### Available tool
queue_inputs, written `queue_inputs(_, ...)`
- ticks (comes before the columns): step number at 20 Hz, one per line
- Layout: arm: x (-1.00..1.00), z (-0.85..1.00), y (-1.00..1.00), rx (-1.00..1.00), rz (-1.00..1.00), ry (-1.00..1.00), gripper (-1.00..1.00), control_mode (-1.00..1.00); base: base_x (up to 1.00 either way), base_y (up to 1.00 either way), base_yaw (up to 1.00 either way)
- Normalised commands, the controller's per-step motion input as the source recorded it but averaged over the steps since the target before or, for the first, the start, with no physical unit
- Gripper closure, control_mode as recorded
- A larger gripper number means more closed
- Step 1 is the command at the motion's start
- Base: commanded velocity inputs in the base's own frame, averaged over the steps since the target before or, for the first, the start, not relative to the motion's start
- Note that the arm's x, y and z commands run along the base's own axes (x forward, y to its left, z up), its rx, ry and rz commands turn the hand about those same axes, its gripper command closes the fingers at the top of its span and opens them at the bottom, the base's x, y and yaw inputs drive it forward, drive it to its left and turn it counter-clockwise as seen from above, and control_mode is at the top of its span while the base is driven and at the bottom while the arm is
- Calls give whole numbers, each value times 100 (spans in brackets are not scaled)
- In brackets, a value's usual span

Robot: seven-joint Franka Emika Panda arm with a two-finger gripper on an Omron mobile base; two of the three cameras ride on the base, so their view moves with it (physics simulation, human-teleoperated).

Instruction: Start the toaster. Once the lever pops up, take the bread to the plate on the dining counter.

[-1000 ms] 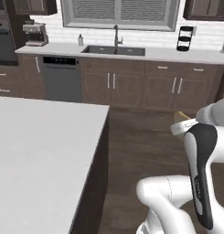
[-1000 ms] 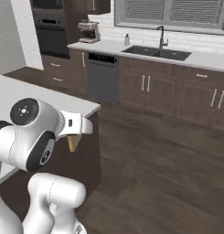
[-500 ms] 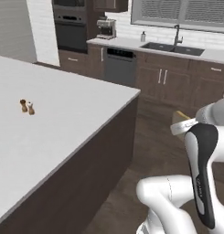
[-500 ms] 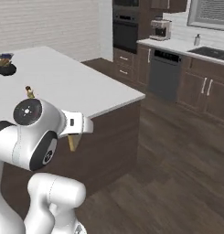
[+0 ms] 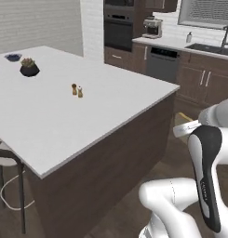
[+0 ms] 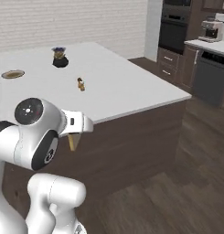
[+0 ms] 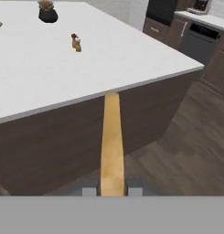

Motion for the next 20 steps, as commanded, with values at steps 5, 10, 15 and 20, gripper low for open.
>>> queue_inputs(5, 0, 0, 0, 0, 0, 0, 100, 100, -10, 96, 11)
queue_inputs(10, 0, 0, 0, 0, 0, 0, 100, 100, 9, 100, -1)
queue_inputs(15, 0, 0, 0, 0, 0, 0, 100, 100, 39, 100, -14)
queue_inputs(20, 0, 0, 0, 0, 0, 0, 100, 100, 69, 100, -26)
